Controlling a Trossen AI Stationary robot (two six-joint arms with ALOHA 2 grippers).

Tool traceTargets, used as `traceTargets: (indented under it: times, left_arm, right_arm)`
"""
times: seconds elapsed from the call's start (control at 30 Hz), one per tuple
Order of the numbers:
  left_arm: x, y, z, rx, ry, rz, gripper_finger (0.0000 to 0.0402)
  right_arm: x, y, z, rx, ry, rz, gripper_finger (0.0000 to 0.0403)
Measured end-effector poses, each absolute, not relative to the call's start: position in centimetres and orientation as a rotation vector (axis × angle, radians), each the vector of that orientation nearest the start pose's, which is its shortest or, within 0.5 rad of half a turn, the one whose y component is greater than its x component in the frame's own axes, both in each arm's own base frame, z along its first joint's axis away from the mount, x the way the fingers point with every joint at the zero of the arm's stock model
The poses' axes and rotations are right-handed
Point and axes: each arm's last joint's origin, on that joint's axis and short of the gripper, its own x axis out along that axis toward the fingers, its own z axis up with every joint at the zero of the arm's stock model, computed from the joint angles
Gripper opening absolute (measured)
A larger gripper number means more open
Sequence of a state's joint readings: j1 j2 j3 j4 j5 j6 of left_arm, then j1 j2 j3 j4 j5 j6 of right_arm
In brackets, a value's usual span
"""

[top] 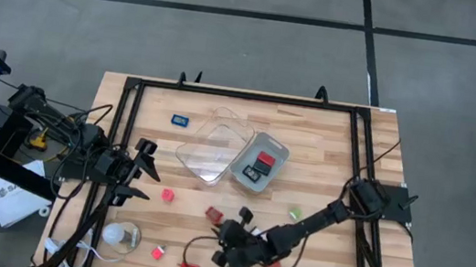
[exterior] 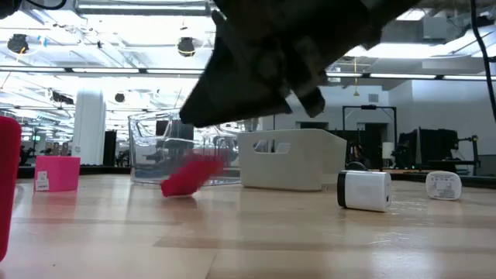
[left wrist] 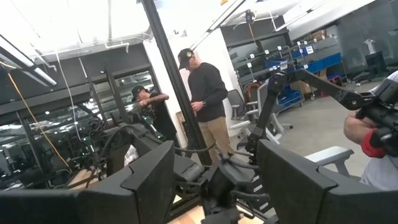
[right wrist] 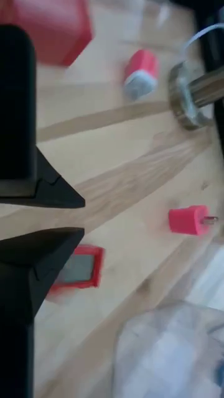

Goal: Pick & Place Office items
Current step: Put the red digital timer into the gray bin

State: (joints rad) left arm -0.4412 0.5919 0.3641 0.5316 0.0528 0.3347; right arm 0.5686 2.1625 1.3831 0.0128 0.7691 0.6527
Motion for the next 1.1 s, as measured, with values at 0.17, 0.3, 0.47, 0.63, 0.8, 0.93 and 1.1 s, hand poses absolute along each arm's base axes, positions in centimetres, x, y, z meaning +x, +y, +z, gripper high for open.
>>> traceTargets:
  times: [0.17,0.3,0.47,0.63,0.8,0.93,1.1]
  left_arm:
    - [13.1,-6.3,28.3,0.266,-0.380,-0.434,0.0227]
    - [13.1,-6.3,28.3,0.266,-0.380,-0.434,0.0227]
    - [13.1,-6.3,28.3,0.266,-0.380,-0.434,0.0227]
    - [13.1,-6.3,28.3,0.266,-0.380,-0.434,0.0227]
    - [13.1,-6.3,28.3,0.266,-0.379,-0.435,0.0227]
    - [13.1,-6.3,28.3,0.266,-0.379,-0.435,0.0227]
    - [13.1,-6.3,28.3,0.266,-0.379,-0.434,0.0227]
  right_arm:
    - [38.4,23.2,13.7,0.091,0.459,-0.381,0.0072]
    - [38.6,22.7,13.6,0.013,0.484,-0.379,0.0099]
    - [39.0,21.8,13.5,-0.050,0.501,-0.385,0.0168]
    - [39.3,20.6,13.1,0.027,0.541,-0.422,0.0260]
    - [39.7,19.0,12.5,0.158,0.627,-0.421,0.0301]
    - [39.7,18.1,12.1,0.198,0.696,-0.437,0.0300]
    - [39.9,17.7,12.0,0.224,0.719,-0.417,0.0296]
